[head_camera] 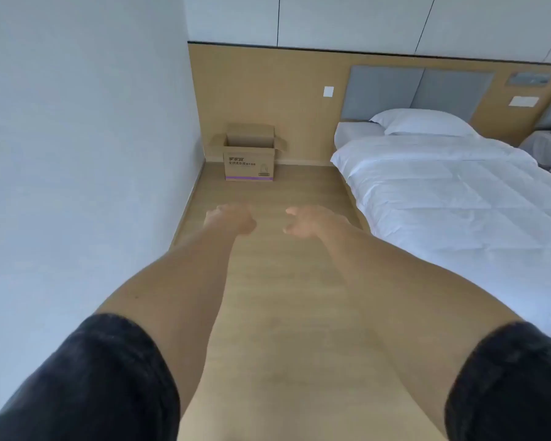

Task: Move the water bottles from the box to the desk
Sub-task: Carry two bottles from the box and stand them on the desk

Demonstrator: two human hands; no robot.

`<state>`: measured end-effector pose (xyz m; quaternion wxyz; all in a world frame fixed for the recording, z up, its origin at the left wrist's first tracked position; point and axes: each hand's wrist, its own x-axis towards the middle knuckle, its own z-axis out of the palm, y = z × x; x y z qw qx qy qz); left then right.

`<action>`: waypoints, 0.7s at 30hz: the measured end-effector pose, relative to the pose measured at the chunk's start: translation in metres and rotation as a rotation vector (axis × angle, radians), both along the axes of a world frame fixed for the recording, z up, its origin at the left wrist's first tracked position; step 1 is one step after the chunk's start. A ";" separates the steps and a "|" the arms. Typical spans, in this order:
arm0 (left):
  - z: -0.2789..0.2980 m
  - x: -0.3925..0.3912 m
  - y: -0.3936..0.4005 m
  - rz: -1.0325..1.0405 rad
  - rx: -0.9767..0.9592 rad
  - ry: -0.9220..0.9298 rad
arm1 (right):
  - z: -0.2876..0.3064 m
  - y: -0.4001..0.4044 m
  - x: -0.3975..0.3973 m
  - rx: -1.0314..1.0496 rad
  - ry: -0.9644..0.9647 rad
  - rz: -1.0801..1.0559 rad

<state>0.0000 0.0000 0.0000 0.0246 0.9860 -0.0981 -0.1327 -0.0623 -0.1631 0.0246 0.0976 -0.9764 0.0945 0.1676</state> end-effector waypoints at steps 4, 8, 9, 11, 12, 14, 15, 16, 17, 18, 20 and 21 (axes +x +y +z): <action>0.000 0.040 0.020 -0.017 0.001 -0.006 | 0.001 0.018 0.043 0.002 0.027 -0.042; -0.005 0.077 0.028 -0.023 0.005 0.026 | 0.001 0.032 0.073 0.001 0.016 -0.053; -0.007 0.085 0.028 -0.024 0.003 0.031 | 0.000 0.032 0.081 -0.003 0.019 -0.058; -0.009 0.098 0.026 -0.036 -0.005 0.037 | -0.002 0.032 0.094 -0.002 0.024 -0.050; -0.010 0.105 0.025 -0.035 -0.009 0.039 | -0.003 0.031 0.100 -0.004 0.025 -0.048; -0.015 0.122 0.021 -0.027 -0.021 0.048 | -0.006 0.026 0.115 0.002 0.026 -0.043; -0.018 0.130 0.019 -0.030 -0.020 0.051 | -0.009 0.023 0.122 0.006 0.027 -0.041; -0.021 0.138 0.016 -0.033 -0.008 0.057 | -0.012 0.020 0.131 0.002 0.035 -0.037; -0.024 0.147 0.013 -0.041 -0.002 0.067 | -0.016 0.016 0.140 -0.005 0.042 -0.035; -0.027 0.155 0.011 -0.047 -0.003 0.073 | -0.019 0.013 0.149 -0.012 0.050 -0.035; -0.035 0.171 0.004 -0.049 0.000 0.086 | -0.026 0.006 0.166 -0.020 0.069 -0.030; -0.039 0.181 0.000 -0.041 0.003 0.087 | -0.030 0.000 0.178 -0.018 0.074 -0.023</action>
